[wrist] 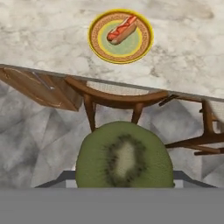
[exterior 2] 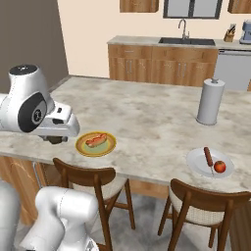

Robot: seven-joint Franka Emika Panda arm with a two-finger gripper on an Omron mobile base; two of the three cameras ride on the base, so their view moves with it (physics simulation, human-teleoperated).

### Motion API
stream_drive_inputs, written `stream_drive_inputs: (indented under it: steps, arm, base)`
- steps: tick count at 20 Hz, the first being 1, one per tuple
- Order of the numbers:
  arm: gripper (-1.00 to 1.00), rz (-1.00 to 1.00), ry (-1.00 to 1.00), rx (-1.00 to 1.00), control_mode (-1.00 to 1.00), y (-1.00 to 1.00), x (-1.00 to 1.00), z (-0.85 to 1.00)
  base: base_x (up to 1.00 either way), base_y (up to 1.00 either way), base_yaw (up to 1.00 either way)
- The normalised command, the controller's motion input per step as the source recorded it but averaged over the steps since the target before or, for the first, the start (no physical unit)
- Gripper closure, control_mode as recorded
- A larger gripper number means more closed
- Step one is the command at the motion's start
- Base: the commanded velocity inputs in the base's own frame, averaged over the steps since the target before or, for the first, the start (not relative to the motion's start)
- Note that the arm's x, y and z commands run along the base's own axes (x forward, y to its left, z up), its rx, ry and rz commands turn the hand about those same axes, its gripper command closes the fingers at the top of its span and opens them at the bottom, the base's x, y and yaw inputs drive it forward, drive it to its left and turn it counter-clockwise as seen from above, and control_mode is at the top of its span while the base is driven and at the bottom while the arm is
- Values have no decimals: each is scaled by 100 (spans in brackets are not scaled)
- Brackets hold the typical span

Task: Pick up the apple and kiwi from the fridge and place one fruit on each plate on the dining counter.

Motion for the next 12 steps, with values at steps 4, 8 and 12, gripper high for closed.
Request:
stream_drive_inputs:
  steps: [4,8,12]
  arm:
    - [100,0,13,1,-100,-9,80,-38]
    - [100,0,11,1,-100,-5,78,-38]
    - [100,-5,8,0,-100,0,72,-43]
  base:
    - [0,0,0]
    - [0,0,0]
    - [0,0,0]
